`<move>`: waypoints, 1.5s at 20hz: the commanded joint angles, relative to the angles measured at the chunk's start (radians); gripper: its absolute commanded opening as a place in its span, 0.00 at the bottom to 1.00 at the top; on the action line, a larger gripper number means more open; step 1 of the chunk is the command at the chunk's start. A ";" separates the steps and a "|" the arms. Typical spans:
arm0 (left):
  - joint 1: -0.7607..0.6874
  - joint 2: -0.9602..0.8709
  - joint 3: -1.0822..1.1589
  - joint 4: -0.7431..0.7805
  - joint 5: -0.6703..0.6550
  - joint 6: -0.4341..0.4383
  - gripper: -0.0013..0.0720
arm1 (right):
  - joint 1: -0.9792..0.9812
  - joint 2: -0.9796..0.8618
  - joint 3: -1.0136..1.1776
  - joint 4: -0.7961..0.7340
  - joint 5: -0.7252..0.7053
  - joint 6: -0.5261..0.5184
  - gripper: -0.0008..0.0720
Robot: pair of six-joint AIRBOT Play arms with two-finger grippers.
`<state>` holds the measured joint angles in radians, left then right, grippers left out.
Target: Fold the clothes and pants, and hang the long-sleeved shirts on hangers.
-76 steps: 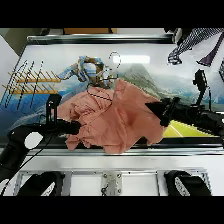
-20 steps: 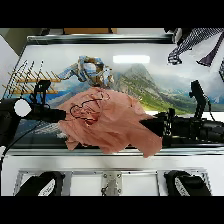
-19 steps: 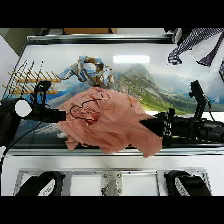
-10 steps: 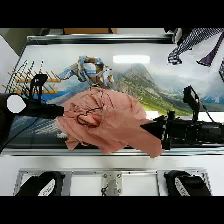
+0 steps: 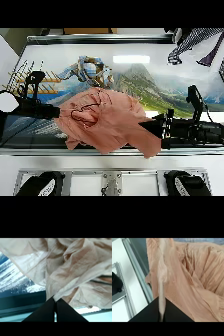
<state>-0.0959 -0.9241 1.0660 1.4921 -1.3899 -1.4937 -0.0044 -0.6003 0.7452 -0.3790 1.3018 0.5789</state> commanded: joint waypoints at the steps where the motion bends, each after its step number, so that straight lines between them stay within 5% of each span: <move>1: 0.000 -0.012 -0.077 0.035 -0.003 0.006 0.03 | -0.001 0.005 0.000 0.033 -0.022 -0.008 0.01; 16: 0.000 0.042 -0.042 0.029 0.021 0.005 0.03 | 0.000 0.005 -0.001 -0.082 0.061 0.000 0.01; 22: -0.016 0.042 0.154 -0.048 -0.051 0.005 0.03 | 0.000 -0.021 -0.050 -0.035 0.023 -0.035 0.01; 26: -0.127 0.042 0.362 -0.037 -0.126 -0.011 0.03 | 0.000 -0.033 -0.114 0.146 -0.098 -0.164 0.01; 30: -0.310 -0.008 0.586 0.144 -0.204 -0.064 0.03 | 0.000 -0.071 -0.114 0.436 -0.090 -0.315 0.01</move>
<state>-0.2951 -0.8993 1.5021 1.5249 -1.5238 -1.5276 -0.0048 -0.6506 0.6403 -0.1581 1.2285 0.3817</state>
